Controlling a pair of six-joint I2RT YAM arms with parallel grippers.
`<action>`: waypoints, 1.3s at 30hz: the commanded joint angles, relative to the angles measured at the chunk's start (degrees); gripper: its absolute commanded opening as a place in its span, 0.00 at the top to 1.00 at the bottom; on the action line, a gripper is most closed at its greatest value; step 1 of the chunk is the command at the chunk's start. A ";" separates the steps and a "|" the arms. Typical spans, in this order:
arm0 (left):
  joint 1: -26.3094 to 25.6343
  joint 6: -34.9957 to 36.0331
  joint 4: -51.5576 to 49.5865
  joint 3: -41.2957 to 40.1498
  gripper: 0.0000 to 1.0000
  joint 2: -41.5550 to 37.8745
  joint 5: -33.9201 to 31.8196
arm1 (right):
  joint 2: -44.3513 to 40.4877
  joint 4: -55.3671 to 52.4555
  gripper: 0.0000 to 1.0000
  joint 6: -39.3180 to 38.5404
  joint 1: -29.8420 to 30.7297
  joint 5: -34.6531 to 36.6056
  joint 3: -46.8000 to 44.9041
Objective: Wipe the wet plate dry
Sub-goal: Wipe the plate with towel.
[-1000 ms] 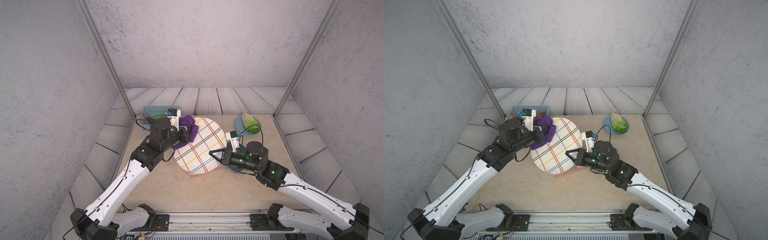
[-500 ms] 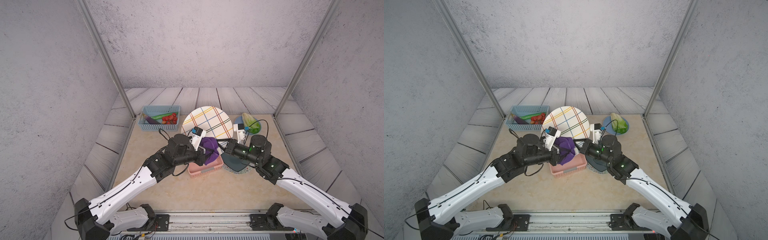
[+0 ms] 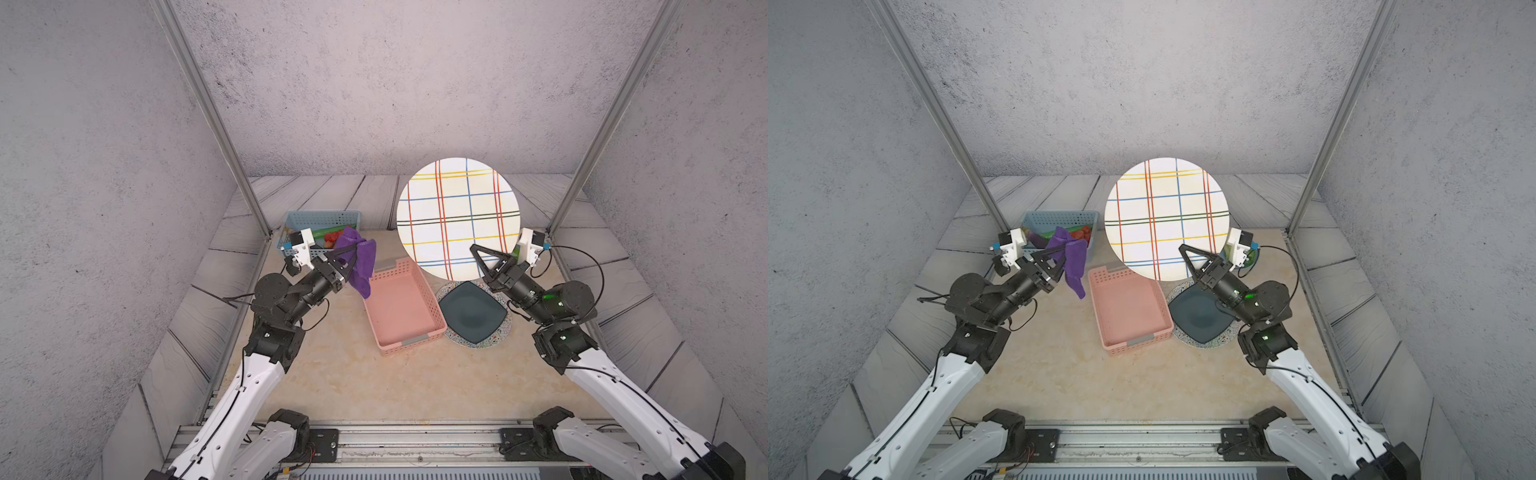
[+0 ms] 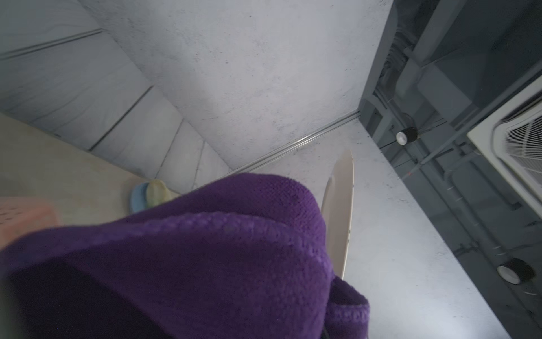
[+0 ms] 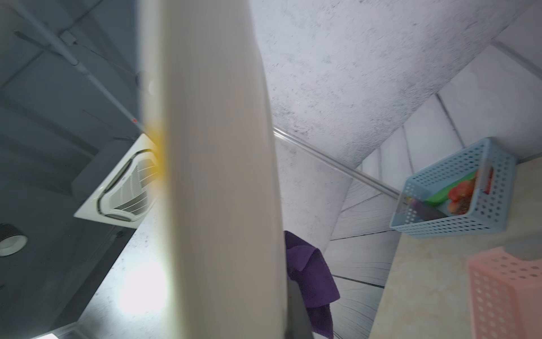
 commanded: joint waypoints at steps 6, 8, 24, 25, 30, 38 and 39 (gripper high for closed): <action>-3.70 -23.92 28.50 3.95 1.00 9.34 -4.19 | 7.93 17.27 1.00 4.04 7.22 -7.92 2.64; -5.36 -23.57 27.52 5.30 1.00 10.02 -5.05 | 9.45 17.50 1.00 2.57 9.96 -8.02 3.20; -12.41 -23.43 33.94 5.59 1.00 7.15 -15.15 | 18.99 32.53 1.00 12.33 7.27 -1.02 5.10; -11.07 -24.06 33.84 6.59 1.00 7.39 -15.09 | 18.49 31.62 1.00 11.79 7.84 -2.84 4.61; -12.20 -25.94 35.55 11.35 1.00 12.57 -13.10 | 17.98 28.12 1.00 3.80 16.56 -1.30 2.96; -20.10 -16.84 31.87 3.51 1.00 9.56 -11.27 | 23.09 26.49 1.00 5.49 13.10 1.50 12.52; -20.15 -15.78 31.68 1.76 1.00 8.37 -11.09 | 23.12 25.64 1.00 5.93 11.45 1.84 13.28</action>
